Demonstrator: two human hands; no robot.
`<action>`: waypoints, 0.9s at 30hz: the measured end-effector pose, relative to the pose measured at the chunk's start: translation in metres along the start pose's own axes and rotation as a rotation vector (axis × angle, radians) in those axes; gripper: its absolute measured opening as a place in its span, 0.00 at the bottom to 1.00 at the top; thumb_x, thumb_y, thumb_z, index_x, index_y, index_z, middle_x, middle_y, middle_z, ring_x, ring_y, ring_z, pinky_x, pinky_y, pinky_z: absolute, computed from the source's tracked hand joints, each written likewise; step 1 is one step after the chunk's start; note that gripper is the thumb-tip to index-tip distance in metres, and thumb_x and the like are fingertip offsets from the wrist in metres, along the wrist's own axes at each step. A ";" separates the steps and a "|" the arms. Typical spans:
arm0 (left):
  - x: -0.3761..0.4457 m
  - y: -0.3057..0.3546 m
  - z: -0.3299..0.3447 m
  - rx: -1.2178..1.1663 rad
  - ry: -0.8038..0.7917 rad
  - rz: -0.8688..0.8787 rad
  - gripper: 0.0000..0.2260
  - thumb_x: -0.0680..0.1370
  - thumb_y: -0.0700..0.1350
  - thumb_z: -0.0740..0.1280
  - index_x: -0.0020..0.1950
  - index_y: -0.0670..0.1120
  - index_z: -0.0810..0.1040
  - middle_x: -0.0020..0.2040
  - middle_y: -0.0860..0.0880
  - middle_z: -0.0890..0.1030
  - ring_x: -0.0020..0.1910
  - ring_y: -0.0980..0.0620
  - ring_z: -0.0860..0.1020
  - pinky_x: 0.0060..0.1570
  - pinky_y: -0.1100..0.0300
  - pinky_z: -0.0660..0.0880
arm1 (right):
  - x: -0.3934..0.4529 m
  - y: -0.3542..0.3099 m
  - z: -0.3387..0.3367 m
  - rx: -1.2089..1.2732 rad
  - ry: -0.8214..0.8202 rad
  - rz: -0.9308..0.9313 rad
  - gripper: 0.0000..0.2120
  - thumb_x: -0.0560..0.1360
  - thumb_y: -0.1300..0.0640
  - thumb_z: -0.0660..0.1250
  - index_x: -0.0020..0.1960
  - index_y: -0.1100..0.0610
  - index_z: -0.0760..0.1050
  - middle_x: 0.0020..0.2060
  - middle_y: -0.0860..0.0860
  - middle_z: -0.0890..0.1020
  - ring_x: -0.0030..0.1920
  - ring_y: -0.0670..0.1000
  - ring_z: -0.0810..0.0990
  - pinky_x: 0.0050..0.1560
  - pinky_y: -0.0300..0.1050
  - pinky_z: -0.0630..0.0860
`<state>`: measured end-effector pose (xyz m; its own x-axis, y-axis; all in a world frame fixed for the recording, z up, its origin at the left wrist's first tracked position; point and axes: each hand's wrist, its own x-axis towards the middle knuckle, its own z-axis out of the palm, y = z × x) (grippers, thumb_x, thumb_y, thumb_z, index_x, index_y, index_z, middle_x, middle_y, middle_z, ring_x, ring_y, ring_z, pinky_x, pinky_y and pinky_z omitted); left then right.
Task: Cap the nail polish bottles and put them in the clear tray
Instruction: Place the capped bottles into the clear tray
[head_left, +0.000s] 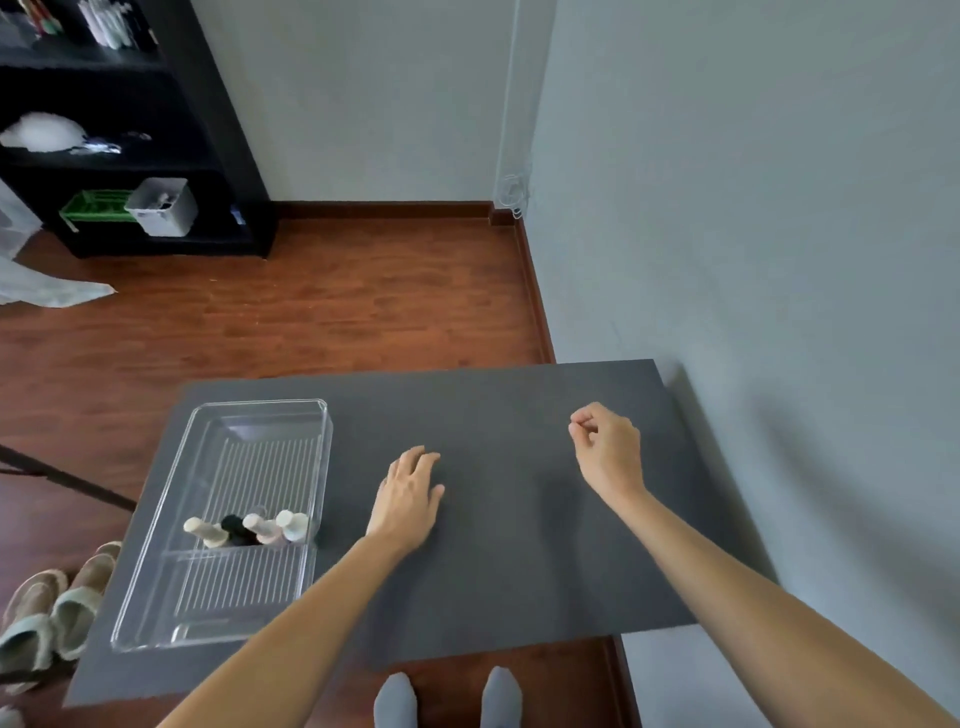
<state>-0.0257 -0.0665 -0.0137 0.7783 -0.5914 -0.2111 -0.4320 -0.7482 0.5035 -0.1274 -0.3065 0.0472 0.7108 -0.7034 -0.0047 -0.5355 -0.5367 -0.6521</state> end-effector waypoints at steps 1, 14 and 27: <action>-0.001 0.000 0.012 0.021 -0.007 -0.021 0.22 0.82 0.47 0.60 0.75 0.45 0.63 0.77 0.45 0.60 0.74 0.44 0.61 0.71 0.50 0.63 | 0.001 0.008 -0.004 -0.009 0.035 -0.003 0.05 0.75 0.65 0.65 0.50 0.60 0.78 0.40 0.52 0.81 0.48 0.59 0.78 0.49 0.46 0.74; -0.007 -0.006 0.077 0.311 0.033 -0.086 0.28 0.80 0.59 0.41 0.80 0.52 0.53 0.81 0.47 0.51 0.79 0.45 0.49 0.75 0.41 0.50 | 0.026 0.048 -0.002 -0.056 -0.031 -0.013 0.13 0.75 0.71 0.60 0.55 0.62 0.78 0.43 0.53 0.75 0.37 0.44 0.77 0.42 0.30 0.72; -0.006 -0.008 0.078 0.325 -0.029 -0.089 0.26 0.82 0.58 0.43 0.80 0.53 0.44 0.81 0.48 0.43 0.79 0.46 0.41 0.76 0.42 0.43 | 0.020 0.025 0.008 -0.053 -0.113 -0.044 0.03 0.75 0.67 0.66 0.48 0.63 0.77 0.42 0.50 0.79 0.40 0.48 0.74 0.39 0.19 0.64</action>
<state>-0.0622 -0.0808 -0.0822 0.8082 -0.5241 -0.2685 -0.4892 -0.8514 0.1894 -0.1229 -0.3308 0.0247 0.7793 -0.6233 -0.0646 -0.5241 -0.5918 -0.6124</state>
